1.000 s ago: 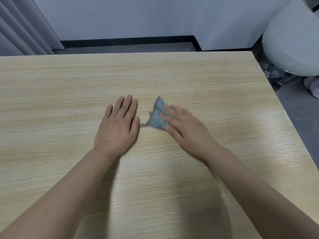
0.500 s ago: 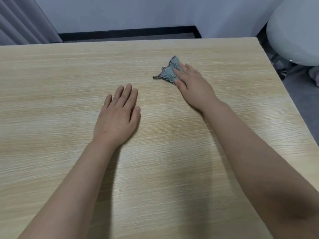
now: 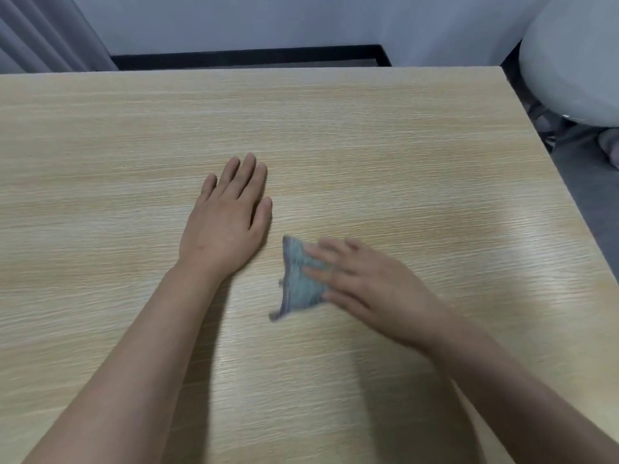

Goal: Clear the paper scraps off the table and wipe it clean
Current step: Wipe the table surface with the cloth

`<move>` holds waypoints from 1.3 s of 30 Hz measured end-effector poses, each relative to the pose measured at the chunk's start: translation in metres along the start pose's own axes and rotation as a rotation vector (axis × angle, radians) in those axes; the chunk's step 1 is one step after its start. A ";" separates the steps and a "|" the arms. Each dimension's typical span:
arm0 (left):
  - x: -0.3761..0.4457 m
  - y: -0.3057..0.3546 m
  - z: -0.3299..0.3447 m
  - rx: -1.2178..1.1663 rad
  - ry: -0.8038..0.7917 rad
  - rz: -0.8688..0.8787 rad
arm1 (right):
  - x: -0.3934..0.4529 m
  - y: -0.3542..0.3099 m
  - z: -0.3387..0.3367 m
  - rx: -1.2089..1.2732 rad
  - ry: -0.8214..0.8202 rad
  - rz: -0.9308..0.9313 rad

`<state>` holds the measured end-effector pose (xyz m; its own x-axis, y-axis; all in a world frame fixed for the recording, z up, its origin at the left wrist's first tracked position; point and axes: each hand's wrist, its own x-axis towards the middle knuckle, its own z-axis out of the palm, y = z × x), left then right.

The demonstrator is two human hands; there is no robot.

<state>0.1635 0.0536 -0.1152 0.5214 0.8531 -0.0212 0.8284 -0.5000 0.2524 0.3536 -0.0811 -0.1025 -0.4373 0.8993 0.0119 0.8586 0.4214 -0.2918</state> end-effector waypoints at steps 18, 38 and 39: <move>-0.002 0.001 -0.001 -0.047 0.025 0.002 | -0.009 -0.020 0.006 -0.007 0.092 0.202; -0.151 0.024 -0.003 -0.047 -0.144 -0.008 | -0.031 -0.064 0.008 0.037 0.021 0.481; -0.160 0.025 -0.003 -0.035 -0.152 -0.005 | -0.045 -0.081 0.014 0.043 0.013 0.435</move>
<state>0.0998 -0.0947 -0.1025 0.5445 0.8217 -0.1685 0.8249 -0.4881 0.2851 0.2997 -0.1574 -0.0924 -0.0339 0.9935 -0.1091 0.9501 -0.0018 -0.3118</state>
